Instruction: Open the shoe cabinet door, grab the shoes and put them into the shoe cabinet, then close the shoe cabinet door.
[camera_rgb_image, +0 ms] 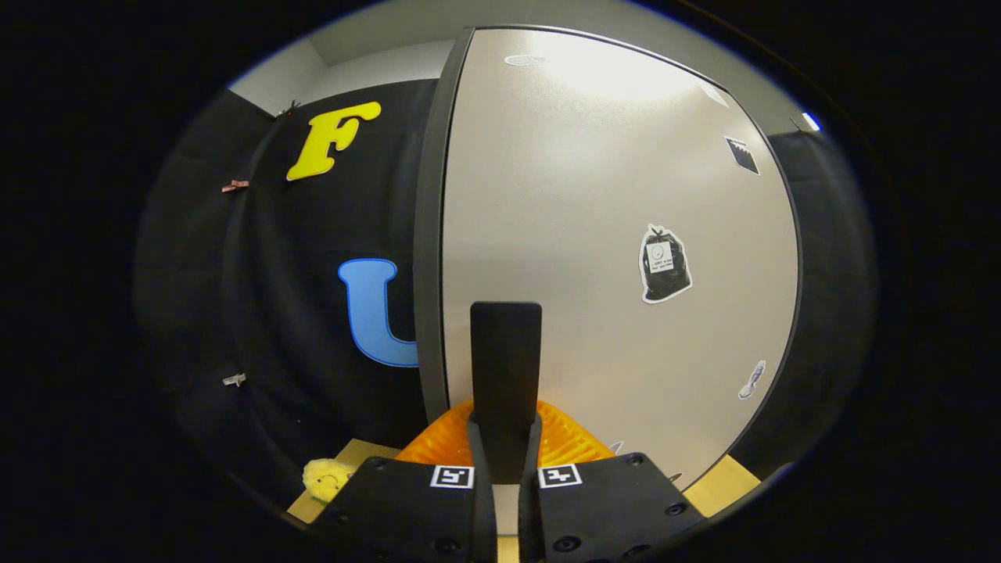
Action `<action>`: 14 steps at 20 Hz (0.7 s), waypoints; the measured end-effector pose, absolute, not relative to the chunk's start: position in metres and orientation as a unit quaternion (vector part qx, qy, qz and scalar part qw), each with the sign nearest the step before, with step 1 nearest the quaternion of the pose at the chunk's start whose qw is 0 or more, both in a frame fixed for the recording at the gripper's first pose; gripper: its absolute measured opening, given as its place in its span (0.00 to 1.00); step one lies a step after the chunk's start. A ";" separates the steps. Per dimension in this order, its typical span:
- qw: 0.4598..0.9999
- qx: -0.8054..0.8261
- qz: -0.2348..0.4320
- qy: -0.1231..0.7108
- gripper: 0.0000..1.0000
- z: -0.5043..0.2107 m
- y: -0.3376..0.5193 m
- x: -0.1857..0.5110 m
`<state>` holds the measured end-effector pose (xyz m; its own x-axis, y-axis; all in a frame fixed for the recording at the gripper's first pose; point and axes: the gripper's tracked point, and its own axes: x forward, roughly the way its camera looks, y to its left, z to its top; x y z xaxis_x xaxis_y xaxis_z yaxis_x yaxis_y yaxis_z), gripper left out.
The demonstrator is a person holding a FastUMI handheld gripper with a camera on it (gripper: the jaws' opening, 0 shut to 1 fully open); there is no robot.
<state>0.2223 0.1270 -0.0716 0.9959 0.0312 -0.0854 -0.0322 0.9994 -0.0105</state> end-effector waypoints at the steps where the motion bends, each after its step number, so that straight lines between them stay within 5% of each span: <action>1: 0.999 -0.002 0.020 0.042 0.15 -0.071 0.127 0.219; 14: 0.997 0.020 0.060 0.036 0.10 -0.052 0.098 0.123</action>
